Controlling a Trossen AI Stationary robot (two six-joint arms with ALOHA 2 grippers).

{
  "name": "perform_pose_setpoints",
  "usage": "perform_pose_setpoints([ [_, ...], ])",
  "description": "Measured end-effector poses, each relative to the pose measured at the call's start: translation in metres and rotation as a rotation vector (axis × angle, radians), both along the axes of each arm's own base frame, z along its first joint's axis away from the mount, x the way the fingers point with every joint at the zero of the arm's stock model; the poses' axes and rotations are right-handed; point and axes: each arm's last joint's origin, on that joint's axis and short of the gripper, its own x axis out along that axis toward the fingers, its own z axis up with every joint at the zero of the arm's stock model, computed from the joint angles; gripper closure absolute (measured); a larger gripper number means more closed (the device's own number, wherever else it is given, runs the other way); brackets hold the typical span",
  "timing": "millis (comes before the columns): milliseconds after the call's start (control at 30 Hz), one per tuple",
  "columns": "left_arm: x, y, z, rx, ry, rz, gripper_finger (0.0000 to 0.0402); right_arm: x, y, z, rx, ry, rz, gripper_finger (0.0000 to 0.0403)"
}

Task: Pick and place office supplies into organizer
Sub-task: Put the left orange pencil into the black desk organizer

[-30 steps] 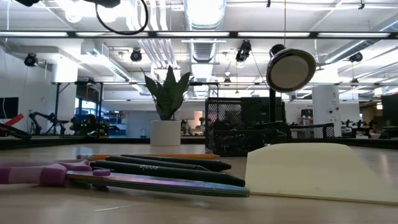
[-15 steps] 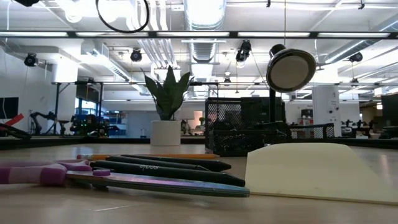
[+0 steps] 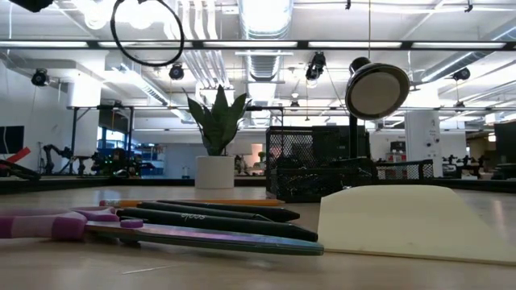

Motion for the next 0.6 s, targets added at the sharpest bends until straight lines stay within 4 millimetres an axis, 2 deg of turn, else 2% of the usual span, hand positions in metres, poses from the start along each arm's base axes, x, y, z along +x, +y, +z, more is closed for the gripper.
perform_pose_setpoints([
  [167, 0.003, 0.005, -0.002, -0.447, 0.127, -0.125, 0.0395, 0.000, 0.000, 0.000, 0.000, 0.000, 0.000, 0.0324],
  [400, 0.014, 0.018, -0.006, -0.516, 0.128, -0.086, 0.0395, 0.000, 0.000, 0.000, 0.000, 0.000, 0.000, 0.0334],
  [600, 0.036, 0.030, -0.024, -0.588, 0.183, -0.091, 0.0393, 0.000, 0.000, 0.000, 0.000, 0.000, 0.000, 0.0331],
])
